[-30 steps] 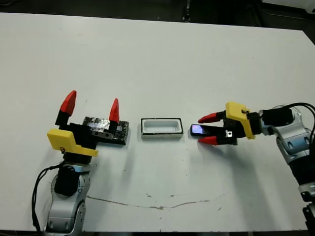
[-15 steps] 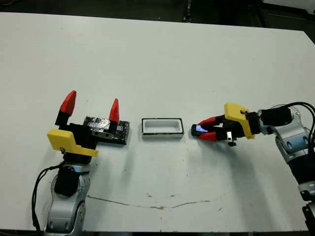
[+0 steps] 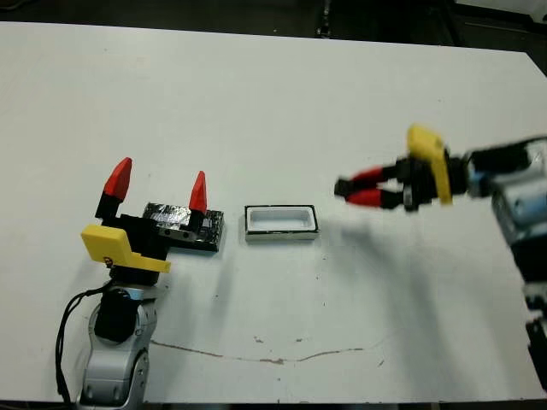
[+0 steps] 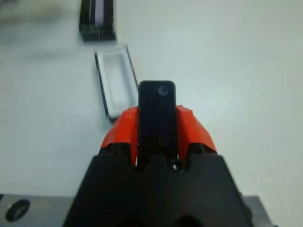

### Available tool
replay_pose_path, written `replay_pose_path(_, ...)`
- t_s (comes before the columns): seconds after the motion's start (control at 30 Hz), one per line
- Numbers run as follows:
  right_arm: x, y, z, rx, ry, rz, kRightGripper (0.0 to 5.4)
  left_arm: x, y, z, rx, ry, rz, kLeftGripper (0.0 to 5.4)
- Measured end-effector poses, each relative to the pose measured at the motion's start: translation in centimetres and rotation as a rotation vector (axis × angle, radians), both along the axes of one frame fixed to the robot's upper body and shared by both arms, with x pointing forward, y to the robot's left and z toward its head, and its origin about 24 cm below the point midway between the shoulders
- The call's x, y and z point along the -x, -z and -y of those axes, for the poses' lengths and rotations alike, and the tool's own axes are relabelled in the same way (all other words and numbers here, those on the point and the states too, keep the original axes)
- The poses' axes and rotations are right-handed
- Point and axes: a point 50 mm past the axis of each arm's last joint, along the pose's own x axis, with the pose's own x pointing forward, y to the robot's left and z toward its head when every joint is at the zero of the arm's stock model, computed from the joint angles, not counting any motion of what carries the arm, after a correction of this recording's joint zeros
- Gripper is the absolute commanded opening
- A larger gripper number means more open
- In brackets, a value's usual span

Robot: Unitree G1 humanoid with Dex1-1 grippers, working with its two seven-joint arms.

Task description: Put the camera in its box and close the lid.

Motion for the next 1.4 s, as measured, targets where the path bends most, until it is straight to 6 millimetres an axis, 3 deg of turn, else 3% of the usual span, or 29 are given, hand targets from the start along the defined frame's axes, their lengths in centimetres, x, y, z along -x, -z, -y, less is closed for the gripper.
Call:
replay_pose_path(0.17,-1.0,-1.0,-2.8,-0.084,-0.088,-0.004,1.67,0.0,0.1,0.0,0.001,0.001,-0.002,5.4)
replay_pose_path(0.4,-1.4,0.6,-6.7,-0.185,-0.243,-0.052,1.67,0.1,0.1,0.0,0.001,0.0,-0.003,5.4)
replay_pose_path(0.63,-0.9,2.3,-9.4,-0.122,-0.312,-0.098,1.67,0.1,0.1,0.0,0.003,-0.007,-0.003,5.4)
replay_pose_path(0.9,-0.7,3.1,-10.5,-0.065,-0.327,-0.105,1.67,0.1,0.1,0.0,0.004,-0.006,-0.003,5.4)
replay_pose_path(1.4,-0.8,4.0,-10.7,-0.039,-0.307,-0.096,1.67,0.1,0.1,0.0,0.004,-0.005,-0.003,5.4)
